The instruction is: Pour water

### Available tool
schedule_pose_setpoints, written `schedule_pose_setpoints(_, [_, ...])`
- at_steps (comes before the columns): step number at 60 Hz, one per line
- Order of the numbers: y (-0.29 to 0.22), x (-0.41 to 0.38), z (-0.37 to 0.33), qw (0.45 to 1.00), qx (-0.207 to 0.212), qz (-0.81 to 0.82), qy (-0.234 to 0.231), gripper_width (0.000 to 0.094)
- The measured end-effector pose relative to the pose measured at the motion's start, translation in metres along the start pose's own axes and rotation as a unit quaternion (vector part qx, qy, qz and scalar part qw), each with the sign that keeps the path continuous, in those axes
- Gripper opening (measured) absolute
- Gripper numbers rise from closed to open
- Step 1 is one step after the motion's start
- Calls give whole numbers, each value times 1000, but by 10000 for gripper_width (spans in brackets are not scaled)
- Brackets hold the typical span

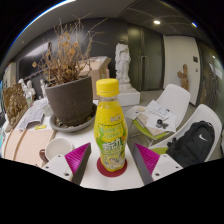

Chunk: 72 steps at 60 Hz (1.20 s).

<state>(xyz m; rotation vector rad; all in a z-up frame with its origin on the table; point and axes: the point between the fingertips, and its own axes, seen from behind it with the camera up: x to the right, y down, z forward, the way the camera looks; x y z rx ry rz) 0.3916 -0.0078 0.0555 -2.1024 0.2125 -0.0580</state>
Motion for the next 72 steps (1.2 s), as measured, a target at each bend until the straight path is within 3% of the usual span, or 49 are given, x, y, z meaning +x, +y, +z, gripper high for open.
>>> schedule_pose_setpoints(28, [14,-82,-247,997,-50,-15,54,858])
schedule_pose_setpoints(40, [37,-139,-333,997,-60,-18,45,858])
schedule_pose_setpoints(72, [51,-196,-375,996,-56,-63,43,859])
